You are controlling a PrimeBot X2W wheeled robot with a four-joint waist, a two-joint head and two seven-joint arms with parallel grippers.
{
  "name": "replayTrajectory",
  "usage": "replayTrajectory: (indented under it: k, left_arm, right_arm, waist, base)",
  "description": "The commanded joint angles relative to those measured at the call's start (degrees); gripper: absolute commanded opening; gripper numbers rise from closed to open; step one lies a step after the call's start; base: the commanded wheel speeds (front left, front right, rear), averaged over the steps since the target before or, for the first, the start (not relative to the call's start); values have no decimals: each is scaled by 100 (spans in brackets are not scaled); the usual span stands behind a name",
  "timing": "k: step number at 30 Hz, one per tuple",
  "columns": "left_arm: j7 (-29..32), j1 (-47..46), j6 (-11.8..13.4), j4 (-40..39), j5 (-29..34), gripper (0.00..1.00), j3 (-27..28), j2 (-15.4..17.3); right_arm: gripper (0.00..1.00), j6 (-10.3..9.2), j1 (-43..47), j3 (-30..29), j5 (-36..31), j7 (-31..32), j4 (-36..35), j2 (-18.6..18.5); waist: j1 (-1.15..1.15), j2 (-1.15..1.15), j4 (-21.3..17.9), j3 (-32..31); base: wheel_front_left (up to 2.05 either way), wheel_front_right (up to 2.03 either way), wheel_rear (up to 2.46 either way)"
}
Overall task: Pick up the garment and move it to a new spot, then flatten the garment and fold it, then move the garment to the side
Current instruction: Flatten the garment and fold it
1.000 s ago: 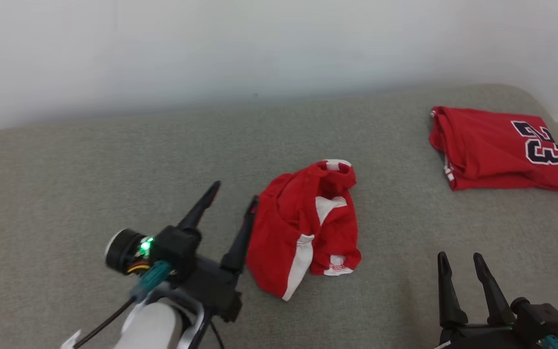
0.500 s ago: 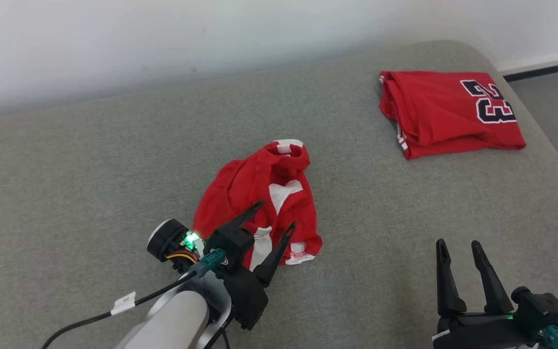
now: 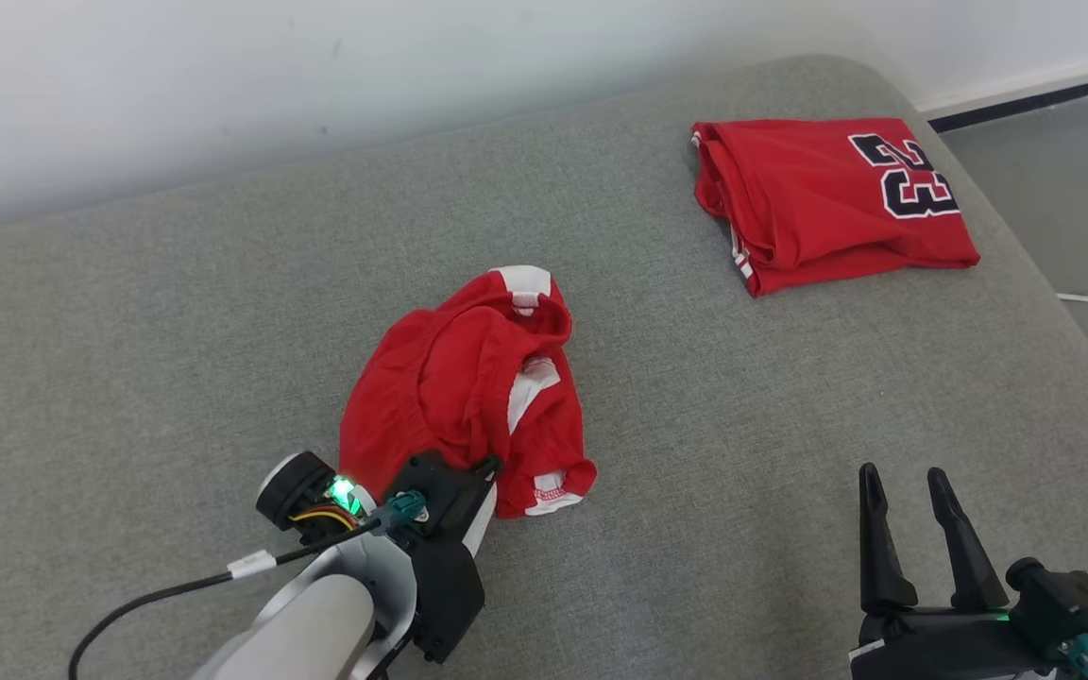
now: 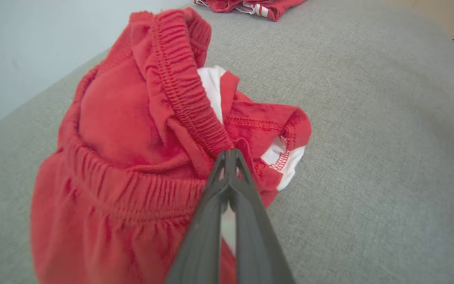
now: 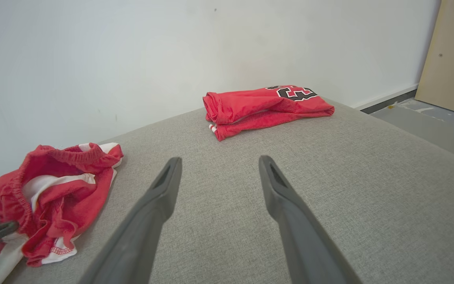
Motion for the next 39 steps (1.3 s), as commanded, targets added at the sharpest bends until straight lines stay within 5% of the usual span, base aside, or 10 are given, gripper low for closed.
replayTrajectory:
  k: [1,12,13,15,29,34,39]
  left_arm:
    - [-79,-43,24,27,-14,0,-2,7]
    - [-630,-87,148,-88,-150,0,116,-198]
    - [-789,-84,217,-161,-184,20,193,-218]
    - [-1035,-26,335,-294,-190,100,288,-242]
    - [-1364,1146,1088,-1879,-305,100,1689,374]
    - [-1367,1984,1186,-2603,-269,100,2485,768]
    - [-1368,2680,1209,-2975,-222,100,3101,822]
  right_arm:
    - [100,0,30,-23,-23,-9,-8,0]
    - [100,0,128,-38,-118,-8,-3,-1]
    - [100,0,143,-51,-126,-9,-3,-1]
    - [100,0,184,-93,-130,-8,-6,-1]
    - [100,0,408,-223,-268,-9,-92,0]
    - [100,0,464,-253,-292,-9,-133,0]
    - [100,0,485,-225,-294,-9,-145,0]
  waist:
    - [-1,-1,50,-65]
    - [-1,-1,451,-355]
    - [-1,-1,491,-381]
    - [-1,-1,595,-445]
    - [-1,-1,1474,-835]
    - [-1,-1,1737,-911]
    - [-1,-1,1816,-938]
  base:
    - [0,0,0]
    - [0,0,0]
    - [0,0,0]
    - [0,0,0]
    - [0,0,0]
    - [0,0,0]
    - [0,0,0]
